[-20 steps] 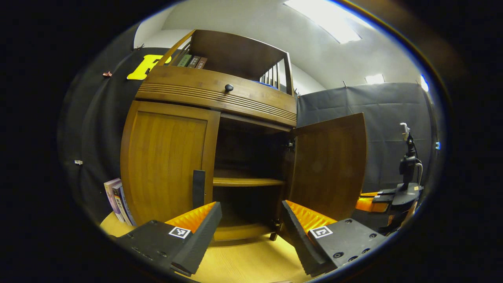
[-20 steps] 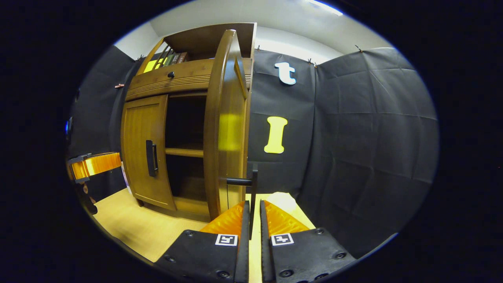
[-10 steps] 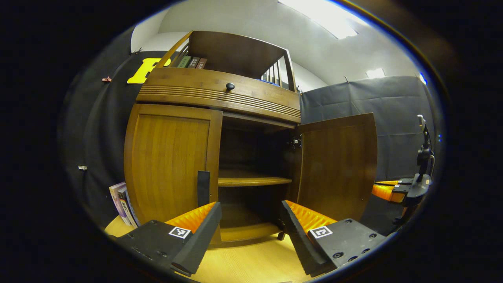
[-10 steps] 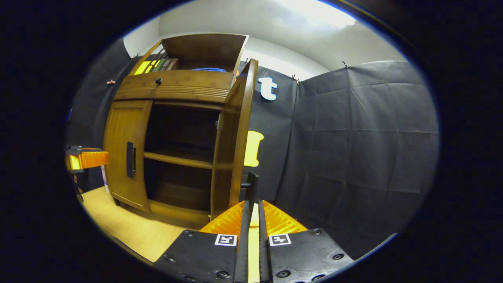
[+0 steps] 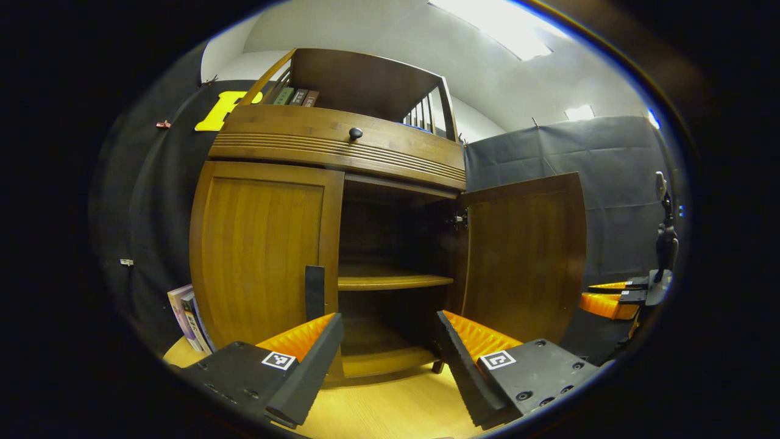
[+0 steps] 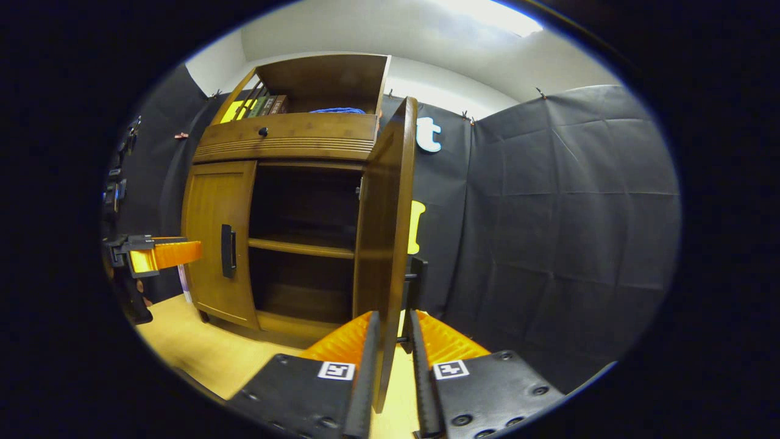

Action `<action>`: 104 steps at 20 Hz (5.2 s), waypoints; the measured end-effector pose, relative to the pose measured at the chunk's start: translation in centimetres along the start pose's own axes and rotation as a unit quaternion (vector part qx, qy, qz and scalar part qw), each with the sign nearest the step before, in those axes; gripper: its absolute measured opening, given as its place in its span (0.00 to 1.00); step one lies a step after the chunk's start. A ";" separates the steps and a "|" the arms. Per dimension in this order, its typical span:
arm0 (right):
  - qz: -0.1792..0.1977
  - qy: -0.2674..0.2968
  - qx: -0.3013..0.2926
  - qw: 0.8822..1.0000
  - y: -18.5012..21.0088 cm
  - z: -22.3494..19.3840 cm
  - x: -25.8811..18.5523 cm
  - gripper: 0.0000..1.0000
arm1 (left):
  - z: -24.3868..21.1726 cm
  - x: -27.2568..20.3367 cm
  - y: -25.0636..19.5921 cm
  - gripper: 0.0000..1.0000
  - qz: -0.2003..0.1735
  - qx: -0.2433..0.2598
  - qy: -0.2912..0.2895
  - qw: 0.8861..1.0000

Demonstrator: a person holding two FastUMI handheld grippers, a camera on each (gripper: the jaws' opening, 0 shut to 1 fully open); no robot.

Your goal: Open the right door of the double-door shoe cabinet with the right hand, and open the left door with the left hand.

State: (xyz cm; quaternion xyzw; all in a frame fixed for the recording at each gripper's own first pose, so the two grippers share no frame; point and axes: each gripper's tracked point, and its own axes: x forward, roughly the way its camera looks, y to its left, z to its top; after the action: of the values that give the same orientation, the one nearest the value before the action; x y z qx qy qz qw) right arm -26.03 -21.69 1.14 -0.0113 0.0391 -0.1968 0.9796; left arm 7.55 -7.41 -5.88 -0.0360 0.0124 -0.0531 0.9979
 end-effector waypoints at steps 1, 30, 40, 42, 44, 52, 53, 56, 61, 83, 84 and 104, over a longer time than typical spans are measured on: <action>0.005 -0.007 0.005 1.000 0.5 0.5 -0.4 0.43 | -0.2 0.3 0.4 0.96 0.000 0.002 0.000 1.000; 0.017 -0.078 -0.008 0.997 2.0 2.0 3.5 0.96 | -6.0 14.9 13.0 0.60 0.109 -0.007 0.001 0.994; 0.011 -0.067 -0.011 0.998 2.0 1.2 2.9 0.96 | -5.9 13.5 12.6 0.33 0.094 -0.007 0.009 0.996; 0.009 -0.063 -0.011 0.998 2.0 1.1 2.4 0.96 | -5.7 12.7 12.3 0.31 0.082 -0.015 0.012 0.996; 0.007 -0.059 -0.009 0.998 2.1 1.0 2.0 0.96 | -5.4 11.2 12.0 0.32 0.070 -0.023 0.015 0.997; 0.027 -0.052 -0.012 0.998 3.9 1.2 0.1 0.96 | -4.9 4.9 11.6 0.32 0.040 -0.033 0.026 0.998; 0.028 -0.052 -0.014 0.998 4.1 1.2 -0.1 0.96 | -4.9 4.2 11.7 0.32 0.040 -0.032 0.027 0.998; 0.034 -0.051 -0.011 0.998 4.7 1.2 -0.5 0.96 | -4.7 2.6 11.8 0.33 0.038 -0.028 0.031 0.998; 0.051 -0.049 0.002 0.998 6.2 1.1 -1.0 0.96 | -4.5 0.2 12.3 0.33 0.034 -0.029 0.040 0.998; 0.116 -0.043 0.000 0.992 13.6 0.3 -1.6 0.96 | -3.6 -9.8 18.0 0.32 0.100 0.034 0.044 0.993; 0.119 -0.041 -0.001 0.992 13.8 0.2 -1.5 0.96 | -3.5 -10.0 18.2 0.32 0.105 0.036 0.044 0.993; 0.169 -0.031 -0.007 0.985 17.4 -0.6 -0.8 0.96 | -0.2 -17.8 25.3 0.26 0.262 0.054 0.011 0.963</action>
State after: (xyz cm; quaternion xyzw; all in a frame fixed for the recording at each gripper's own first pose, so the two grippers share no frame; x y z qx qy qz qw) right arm -20.10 -5.35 -0.05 -0.0176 0.0111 -0.0279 0.9994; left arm -7.45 19.61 -7.52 0.0229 0.0295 0.2095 0.9771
